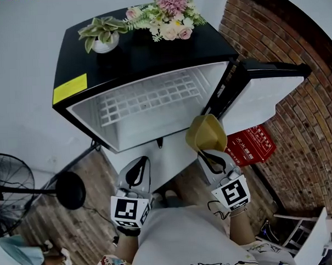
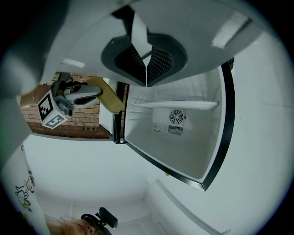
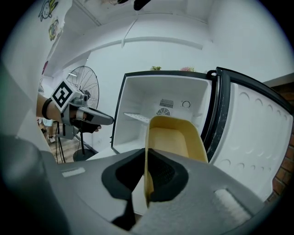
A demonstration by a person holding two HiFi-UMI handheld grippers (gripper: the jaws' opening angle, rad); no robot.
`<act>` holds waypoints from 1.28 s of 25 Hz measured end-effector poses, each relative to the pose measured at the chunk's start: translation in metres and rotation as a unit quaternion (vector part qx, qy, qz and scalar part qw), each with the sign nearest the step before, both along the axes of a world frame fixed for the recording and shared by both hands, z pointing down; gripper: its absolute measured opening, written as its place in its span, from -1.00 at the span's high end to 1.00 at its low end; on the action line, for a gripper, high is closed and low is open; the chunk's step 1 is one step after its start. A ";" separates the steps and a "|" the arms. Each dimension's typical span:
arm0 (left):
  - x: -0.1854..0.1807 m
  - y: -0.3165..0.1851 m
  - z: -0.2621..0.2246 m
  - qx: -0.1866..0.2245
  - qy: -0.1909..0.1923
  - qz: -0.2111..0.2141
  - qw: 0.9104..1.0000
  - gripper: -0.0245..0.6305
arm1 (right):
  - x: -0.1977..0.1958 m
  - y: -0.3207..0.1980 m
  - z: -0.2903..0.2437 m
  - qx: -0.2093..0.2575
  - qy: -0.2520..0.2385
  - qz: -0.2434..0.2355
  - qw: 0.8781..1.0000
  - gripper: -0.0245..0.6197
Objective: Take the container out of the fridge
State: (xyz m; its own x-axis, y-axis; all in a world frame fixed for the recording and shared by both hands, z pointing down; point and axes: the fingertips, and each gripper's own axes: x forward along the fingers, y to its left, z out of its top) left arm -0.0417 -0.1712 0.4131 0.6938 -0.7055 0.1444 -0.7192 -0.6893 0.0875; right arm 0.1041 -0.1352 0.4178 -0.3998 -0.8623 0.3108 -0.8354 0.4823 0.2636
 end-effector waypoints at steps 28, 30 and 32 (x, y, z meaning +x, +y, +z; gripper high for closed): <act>-0.008 0.000 0.014 -0.014 -0.001 -0.005 1.000 0.93 | -0.013 -0.001 0.002 -0.011 -0.074 0.000 0.997 0.88; -0.008 -0.001 0.014 -0.014 -0.001 -0.005 1.000 0.93 | -0.013 -0.001 0.002 -0.011 -0.075 0.000 0.997 0.88; -0.009 -0.001 0.013 -0.013 -0.001 -0.006 1.000 0.93 | -0.013 -0.001 0.002 -0.012 -0.075 0.001 0.997 0.88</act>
